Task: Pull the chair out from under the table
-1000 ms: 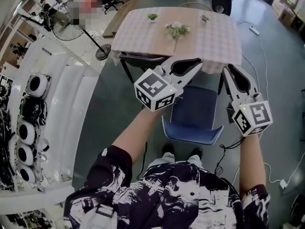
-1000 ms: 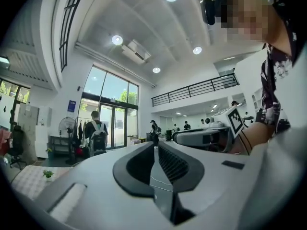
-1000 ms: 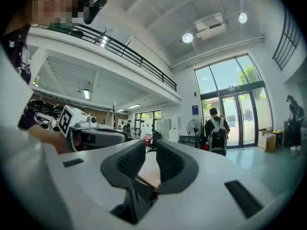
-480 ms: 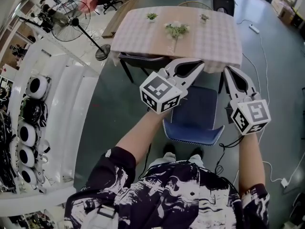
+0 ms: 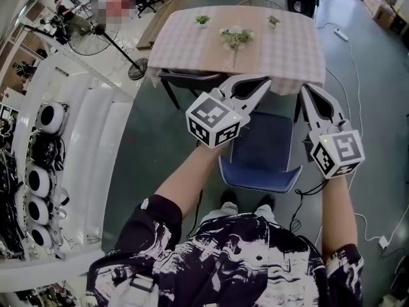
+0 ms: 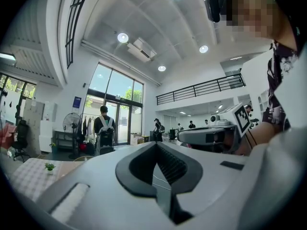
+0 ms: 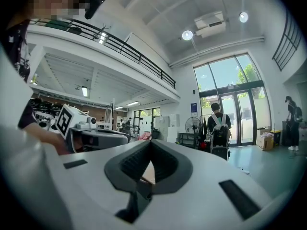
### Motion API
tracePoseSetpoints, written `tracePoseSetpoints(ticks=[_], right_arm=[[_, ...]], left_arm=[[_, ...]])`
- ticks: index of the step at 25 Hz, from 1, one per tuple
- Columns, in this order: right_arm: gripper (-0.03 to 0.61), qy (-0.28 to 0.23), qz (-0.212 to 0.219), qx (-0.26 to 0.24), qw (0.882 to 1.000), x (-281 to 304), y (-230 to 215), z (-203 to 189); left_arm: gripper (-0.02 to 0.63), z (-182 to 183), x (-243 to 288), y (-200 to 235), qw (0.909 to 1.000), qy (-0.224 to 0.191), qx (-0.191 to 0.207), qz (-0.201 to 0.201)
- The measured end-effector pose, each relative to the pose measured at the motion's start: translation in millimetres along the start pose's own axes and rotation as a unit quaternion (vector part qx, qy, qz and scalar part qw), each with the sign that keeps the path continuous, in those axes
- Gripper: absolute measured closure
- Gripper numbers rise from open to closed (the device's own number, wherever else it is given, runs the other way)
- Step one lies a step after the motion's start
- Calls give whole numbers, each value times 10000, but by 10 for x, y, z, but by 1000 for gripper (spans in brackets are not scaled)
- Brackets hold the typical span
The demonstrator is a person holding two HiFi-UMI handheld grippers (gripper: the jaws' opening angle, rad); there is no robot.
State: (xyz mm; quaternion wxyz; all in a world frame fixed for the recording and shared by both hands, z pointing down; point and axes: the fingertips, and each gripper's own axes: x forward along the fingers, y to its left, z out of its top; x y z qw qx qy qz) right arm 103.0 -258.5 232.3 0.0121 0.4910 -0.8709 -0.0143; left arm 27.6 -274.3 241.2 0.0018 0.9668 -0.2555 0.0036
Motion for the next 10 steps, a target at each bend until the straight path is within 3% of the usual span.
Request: tracePoseSetpoints(ticks=[10], right_arm=[[575, 26, 10, -30, 10000, -6, 32, 52]], left_arm=[[611, 49, -35, -16, 10000, 17, -6, -12]])
